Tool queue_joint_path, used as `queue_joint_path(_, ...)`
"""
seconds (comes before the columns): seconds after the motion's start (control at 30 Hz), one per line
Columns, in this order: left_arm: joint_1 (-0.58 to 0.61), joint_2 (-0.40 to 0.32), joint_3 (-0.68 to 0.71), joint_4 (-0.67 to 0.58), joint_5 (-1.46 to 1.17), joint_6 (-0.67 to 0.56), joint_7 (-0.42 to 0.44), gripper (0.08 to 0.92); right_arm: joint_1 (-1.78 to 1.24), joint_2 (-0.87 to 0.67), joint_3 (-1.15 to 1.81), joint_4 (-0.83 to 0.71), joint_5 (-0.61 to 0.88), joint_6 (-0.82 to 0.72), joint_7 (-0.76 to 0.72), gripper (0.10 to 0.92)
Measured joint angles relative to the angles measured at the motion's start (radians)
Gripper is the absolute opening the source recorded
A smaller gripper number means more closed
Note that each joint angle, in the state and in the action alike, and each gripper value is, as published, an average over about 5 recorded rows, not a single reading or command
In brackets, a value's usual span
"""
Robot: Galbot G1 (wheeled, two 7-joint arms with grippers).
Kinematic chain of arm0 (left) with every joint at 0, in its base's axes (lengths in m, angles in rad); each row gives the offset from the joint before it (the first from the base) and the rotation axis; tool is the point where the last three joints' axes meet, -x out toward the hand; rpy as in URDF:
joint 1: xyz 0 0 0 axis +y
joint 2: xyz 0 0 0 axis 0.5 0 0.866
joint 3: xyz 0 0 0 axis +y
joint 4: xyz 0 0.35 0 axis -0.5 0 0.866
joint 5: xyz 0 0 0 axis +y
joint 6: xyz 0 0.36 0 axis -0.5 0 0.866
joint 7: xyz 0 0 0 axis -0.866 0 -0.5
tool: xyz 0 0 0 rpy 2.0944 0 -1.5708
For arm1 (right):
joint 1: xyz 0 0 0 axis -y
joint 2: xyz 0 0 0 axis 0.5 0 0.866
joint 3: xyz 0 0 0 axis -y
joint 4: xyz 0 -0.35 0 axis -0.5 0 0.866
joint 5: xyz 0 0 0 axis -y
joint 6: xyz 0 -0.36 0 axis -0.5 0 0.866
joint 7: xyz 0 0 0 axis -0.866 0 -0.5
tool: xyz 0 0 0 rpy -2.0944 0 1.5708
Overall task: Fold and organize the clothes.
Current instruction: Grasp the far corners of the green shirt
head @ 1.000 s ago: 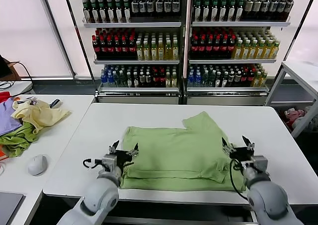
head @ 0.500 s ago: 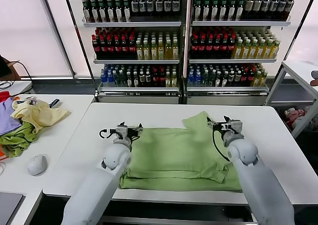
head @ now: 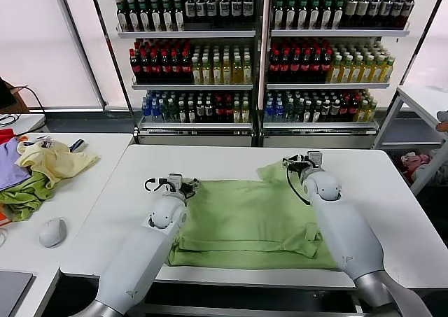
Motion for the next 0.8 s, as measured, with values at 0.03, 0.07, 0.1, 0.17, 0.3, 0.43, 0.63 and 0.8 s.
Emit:
queue_joint_path(0.03,0.001,0.001,0.001,0.001,-0.003,0.0,0.0,0.823,0.005,0.006,-0.001,-0.015,0.002,-0.001,-0.001,0.812)
queue_joint_path(0.07,0.002,0.002,0.001,0.002,-0.006,0.0,0.001,0.823,0.01,0.012,-0.001,-0.028,0.005,-0.001,-0.002,0.803)
queue_joint_path(0.1,0.004,0.003,0.001,0.002,-0.009,0.0,0.002,0.823,0.015,0.018,-0.002,-0.041,0.008,-0.002,-0.003,0.785)
queue_joint_path(0.17,0.008,0.007,0.001,0.002,-0.017,0.0,0.005,0.812,0.023,0.027,-0.005,-0.063,0.015,-0.006,-0.006,0.733)
queue_joint_path(0.3,0.021,0.016,0.005,-0.006,-0.033,0.0,0.013,0.732,0.033,0.038,-0.008,-0.091,0.03,-0.013,-0.01,0.621)
queue_joint_path(0.43,0.036,0.025,0.004,-0.018,-0.051,0.0,0.02,0.62,0.039,0.042,-0.008,-0.107,0.043,-0.018,-0.014,0.5)
queue_joint_path(0.63,0.06,0.036,-0.005,-0.04,-0.081,0.0,0.028,0.447,0.04,0.04,-0.013,-0.116,0.056,-0.015,-0.029,0.327)
queue_joint_path(0.8,0.08,0.049,-0.015,-0.065,-0.097,-0.008,0.036,0.299,0.03,0.032,-0.014,-0.103,0.061,0.003,-0.045,0.189)
